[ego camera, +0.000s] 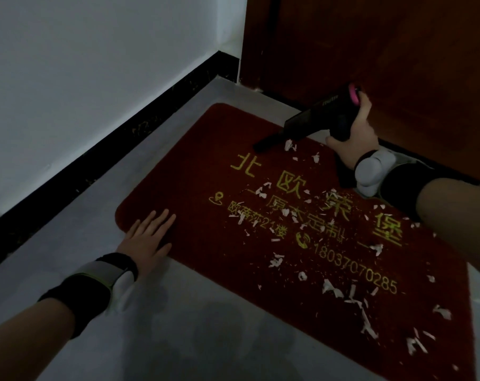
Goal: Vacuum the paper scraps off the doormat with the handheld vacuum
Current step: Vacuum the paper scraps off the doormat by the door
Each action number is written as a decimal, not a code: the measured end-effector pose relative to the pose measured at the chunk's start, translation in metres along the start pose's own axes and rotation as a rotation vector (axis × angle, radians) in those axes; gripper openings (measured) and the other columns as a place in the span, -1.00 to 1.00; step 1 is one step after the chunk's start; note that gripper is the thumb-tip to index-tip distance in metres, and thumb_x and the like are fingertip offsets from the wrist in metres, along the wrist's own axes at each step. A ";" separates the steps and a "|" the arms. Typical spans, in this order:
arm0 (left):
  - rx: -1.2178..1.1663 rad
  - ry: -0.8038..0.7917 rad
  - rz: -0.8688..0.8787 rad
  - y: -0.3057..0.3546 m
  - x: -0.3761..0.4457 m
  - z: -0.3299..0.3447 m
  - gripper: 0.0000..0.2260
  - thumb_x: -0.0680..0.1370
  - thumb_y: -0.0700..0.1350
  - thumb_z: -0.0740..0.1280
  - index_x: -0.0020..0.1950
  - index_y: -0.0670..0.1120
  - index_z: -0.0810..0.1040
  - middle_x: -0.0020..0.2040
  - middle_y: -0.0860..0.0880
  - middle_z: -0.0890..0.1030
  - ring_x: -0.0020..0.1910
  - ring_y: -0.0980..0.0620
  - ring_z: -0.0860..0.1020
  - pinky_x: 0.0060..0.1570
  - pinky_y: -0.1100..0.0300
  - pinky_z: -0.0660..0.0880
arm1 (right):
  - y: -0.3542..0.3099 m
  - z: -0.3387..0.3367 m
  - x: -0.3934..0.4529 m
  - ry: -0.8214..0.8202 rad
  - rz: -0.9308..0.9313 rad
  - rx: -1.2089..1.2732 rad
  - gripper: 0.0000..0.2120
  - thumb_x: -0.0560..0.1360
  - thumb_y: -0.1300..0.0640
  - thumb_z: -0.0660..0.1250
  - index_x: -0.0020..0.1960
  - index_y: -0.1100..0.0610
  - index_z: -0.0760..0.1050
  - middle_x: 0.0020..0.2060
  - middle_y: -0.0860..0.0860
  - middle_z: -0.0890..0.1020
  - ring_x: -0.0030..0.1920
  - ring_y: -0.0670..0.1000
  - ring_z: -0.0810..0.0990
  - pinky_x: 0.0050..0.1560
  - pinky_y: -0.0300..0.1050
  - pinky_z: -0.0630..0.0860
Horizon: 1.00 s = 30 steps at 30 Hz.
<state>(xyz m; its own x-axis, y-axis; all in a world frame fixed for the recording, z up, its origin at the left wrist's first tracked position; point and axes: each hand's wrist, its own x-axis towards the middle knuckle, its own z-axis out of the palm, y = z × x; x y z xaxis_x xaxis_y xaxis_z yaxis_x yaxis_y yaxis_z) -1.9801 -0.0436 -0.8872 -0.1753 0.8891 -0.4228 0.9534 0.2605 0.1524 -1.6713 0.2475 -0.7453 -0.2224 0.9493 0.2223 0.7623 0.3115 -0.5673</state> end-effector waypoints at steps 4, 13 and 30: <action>-0.072 0.039 0.033 -0.001 -0.009 0.001 -0.40 0.64 0.05 0.03 0.48 -0.03 -0.33 0.55 0.05 -0.20 0.53 0.01 -0.22 0.47 0.03 -0.23 | -0.008 -0.009 -0.008 -0.194 -0.043 0.052 -0.16 0.45 0.28 0.37 0.52 0.15 -0.11 -0.06 0.11 0.50 -0.15 0.10 0.54 -0.20 -0.12 0.44; -0.092 0.054 0.039 -0.003 -0.025 0.010 -0.34 0.44 0.20 -0.25 0.51 0.02 -0.24 0.51 0.11 -0.21 0.53 0.01 -0.17 0.46 0.04 -0.24 | -0.045 0.013 -0.044 -0.511 -0.078 0.132 -0.08 0.46 0.21 0.41 0.54 0.05 -0.17 0.05 0.03 0.49 -0.04 0.05 0.57 0.00 -0.04 0.55; -0.047 0.166 0.078 -0.014 -0.042 0.024 -0.47 0.51 0.04 -0.05 0.42 -0.08 0.37 0.40 -0.15 0.40 0.33 -0.19 0.43 0.29 -0.15 0.26 | -0.078 0.026 -0.041 -0.271 -0.365 -0.206 -0.14 0.51 0.07 0.32 0.54 -0.02 -0.23 0.18 0.17 0.51 -0.13 0.18 0.61 -0.14 0.13 0.59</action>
<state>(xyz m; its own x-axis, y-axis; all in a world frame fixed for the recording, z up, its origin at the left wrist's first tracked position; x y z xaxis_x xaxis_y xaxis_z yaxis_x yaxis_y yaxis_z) -1.9801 -0.0933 -0.8929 -0.1429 0.9563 -0.2552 0.9539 0.2017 0.2220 -1.7375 0.1854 -0.7307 -0.6264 0.7653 0.1481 0.7032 0.6368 -0.3162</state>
